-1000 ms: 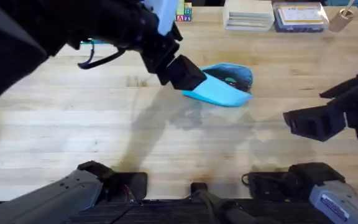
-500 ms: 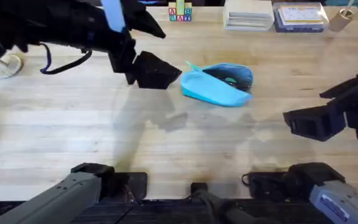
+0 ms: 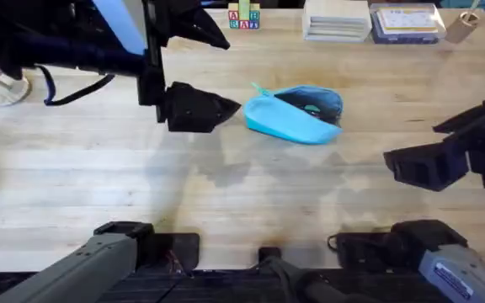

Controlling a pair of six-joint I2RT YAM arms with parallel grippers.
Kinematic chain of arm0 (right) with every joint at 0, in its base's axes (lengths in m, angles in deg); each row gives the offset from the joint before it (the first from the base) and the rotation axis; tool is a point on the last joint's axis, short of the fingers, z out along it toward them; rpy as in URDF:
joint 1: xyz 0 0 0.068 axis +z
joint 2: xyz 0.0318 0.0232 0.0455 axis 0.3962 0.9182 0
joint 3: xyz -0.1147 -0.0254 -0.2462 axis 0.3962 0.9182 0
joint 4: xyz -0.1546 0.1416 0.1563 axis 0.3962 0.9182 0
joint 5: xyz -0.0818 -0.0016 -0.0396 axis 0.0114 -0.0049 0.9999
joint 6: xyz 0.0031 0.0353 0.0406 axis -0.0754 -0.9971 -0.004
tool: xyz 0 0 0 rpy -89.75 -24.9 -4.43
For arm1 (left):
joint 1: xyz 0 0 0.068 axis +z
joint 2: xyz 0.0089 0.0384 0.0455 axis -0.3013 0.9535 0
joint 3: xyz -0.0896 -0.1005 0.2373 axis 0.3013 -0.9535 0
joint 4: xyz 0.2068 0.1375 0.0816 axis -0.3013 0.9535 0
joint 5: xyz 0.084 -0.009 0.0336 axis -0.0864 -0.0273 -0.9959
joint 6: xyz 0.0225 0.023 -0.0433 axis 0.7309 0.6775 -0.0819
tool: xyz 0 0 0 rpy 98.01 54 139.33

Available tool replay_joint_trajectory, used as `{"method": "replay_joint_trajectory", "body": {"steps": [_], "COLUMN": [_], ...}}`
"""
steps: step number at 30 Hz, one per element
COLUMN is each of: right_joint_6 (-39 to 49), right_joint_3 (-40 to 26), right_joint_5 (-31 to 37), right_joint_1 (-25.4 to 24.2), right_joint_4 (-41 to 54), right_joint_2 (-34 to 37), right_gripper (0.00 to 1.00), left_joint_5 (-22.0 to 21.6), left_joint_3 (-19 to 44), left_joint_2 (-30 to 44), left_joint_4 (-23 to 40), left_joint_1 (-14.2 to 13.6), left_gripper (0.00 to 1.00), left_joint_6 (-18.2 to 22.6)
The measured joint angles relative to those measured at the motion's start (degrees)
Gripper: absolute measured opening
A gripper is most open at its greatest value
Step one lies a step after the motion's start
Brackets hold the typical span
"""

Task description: Unzip the bag, pick up the pens from the table one at a time and place them inside, then zip the bag closed.

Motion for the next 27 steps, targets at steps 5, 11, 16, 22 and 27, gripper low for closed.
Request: {"method": "replay_joint_trajectory", "body": {"steps": [5, 11, 16, 22, 27], "right_joint_6": [0.0, 0.0, 0.0, 0.0, 0.0], "right_joint_3": [0.0, 0.0, 0.0, 0.0, 0.0], "right_joint_5": [0.0, 0.0, 0.0, 0.0, 0.0], "right_joint_1": [0.0, 0.0, 0.0, 0.0, 0.0], "right_joint_4": [0.0, 0.0, 0.0, 0.0, 0.0], "right_joint_2": [0.0, 0.0, 0.0, 0.0, 0.0], "right_gripper": [0.998, 0.998, 0.997, 0.997, 0.996], "left_joint_5": [-0.1, -0.9, -1.5, -2.1, -2.1], "left_joint_3": [0.0, 0.0, 0.0, 0.0, 0.0], "left_joint_2": [0.0, 0.0, 0.0, 0.0, 0.0], "left_joint_4": [0.0, 0.0, 0.0, 0.0, 0.0], "left_joint_1": [0.0, 0.0, 0.0, 0.0, 0.0], "left_gripper": [0.994, 0.994, 0.994, 0.994, 0.994], "left_joint_6": [0.9, 1.3, 1.3, 1.3, 1.3]}}
